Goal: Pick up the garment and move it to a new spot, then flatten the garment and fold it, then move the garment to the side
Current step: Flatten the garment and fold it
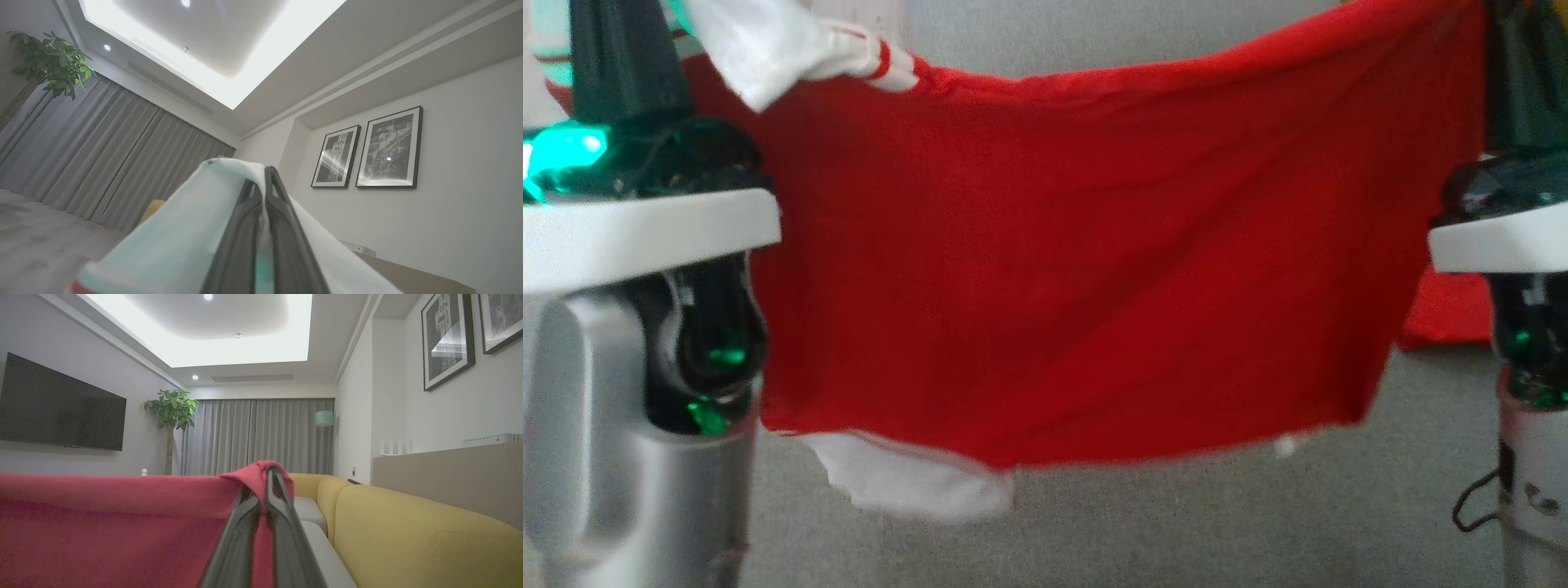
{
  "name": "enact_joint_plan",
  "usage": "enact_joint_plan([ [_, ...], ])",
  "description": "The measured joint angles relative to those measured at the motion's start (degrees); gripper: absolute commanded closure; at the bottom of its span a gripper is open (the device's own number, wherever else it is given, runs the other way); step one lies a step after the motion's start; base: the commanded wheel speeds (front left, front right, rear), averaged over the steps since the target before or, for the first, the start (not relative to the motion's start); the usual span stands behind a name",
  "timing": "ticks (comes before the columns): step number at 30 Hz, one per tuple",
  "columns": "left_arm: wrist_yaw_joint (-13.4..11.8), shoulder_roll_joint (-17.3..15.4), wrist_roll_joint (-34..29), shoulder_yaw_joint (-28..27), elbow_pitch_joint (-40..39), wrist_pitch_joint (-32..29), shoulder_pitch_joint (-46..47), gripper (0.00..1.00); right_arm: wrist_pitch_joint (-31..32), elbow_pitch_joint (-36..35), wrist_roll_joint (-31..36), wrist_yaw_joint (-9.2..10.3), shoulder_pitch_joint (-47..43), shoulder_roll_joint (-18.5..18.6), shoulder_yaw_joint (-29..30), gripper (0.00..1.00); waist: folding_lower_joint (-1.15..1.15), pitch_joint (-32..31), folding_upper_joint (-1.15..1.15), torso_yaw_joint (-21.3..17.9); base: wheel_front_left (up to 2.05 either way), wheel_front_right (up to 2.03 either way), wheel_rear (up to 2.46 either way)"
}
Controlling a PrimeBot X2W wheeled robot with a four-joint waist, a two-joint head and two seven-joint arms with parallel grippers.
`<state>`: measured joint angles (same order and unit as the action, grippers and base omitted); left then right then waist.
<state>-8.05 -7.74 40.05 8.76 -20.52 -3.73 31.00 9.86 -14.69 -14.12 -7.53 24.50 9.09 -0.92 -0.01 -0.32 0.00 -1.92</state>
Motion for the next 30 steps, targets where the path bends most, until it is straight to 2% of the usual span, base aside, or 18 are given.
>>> enact_joint_plan([
  [1,0.0,0.0,0.0,0.0,0.0,0.0,0.0,1.0,0.0,0.0,0.0,0.0,0.0,0.0,0.0,1.0,0.0,0.0,0.0,0.0,0.0,0.0,0.0],
  [3,-0.24,-2.1,-0.47,0.03,0.19,-2.65,1.38,1.0,2.08,-2.19,0.18,0.0,-0.04,0.0,0.89,1.0,0.0,1.09,0.0,0.05,0.0,0.0,0.0],
  [6,-0.05,-4.34,-0.63,0.03,3.97,-5.67,4.92,1.0,5.15,-1.55,0.45,0.0,1.6,-0.1,1.24,1.0,0.0,3.33,0.0,0.07,0.0,0.0,0.0],
  [9,1.16,-5.54,-0.62,-0.07,12.68,-6.89,10.91,1.0,6.91,4.09,-0.36,0.0,7.01,0.12,0.05,1.0,0.01,6.39,0.0,0.07,0.0,0.0,0.0],
  [12,3.15,-7.26,-2.48,0.33,23.77,-6.68,19.18,1.0,7.39,13.5,-1.57,0.0,15.91,1.52,-3.2,1.0,0.02,9.97,0.0,0.11,0.0,0.0,0.0],
  [14,4.59,-7.97,-4.2,0.63,31.59,-5.72,25.31,1.0,5.97,20.62,-2.26,0.0,23.07,2.87,-6.0,1.0,0.03,12.53,0.0,0.2,0.0,0.0,0.0],
  [17,5.11,-7.98,-5.94,0.52,42.08,-2.41,34.72,1.0,1.3,31.62,-1.38,0.0,34.7,4.45,-9.5,1.0,0.04,16.23,-0.01,0.42,0.0,0.0,0.0],
  [19,5.14,-7.94,-6.71,0.1,47.75,0.76,41.03,1.0,-3.07,38.31,-0.12,0.0,42.01,4.46,-9.99,1.0,0.04,18.44,-0.01,0.65,0.0,0.0,0.0],
  [22,6.69,-7.81,-8.35,0.14,54.15,5.47,48.69,1.0,-10.37,46.73,2.33,-0.01,50.6,4.13,-8.68,1.0,0.04,21.15,-0.01,1.24,0.0,0.0,0.0],
  [26,9.57,-6.01,-8.82,0.82,60.83,9.57,51.39,1.0,-17.9,55.54,4.97,0.0,54.27,3.86,-7.31,1.0,0.02,22.76,-0.01,3.01,0.0,0.0,0.0],
  [30,12.18,-4.54,-8.78,2.58,66.49,12.49,49.5,1.0,-20.45,62.96,5.21,0.0,53.27,3.69,-9.61,1.0,0.02,23.24,-0.01,4.95,0.0,0.0,0.0],
])
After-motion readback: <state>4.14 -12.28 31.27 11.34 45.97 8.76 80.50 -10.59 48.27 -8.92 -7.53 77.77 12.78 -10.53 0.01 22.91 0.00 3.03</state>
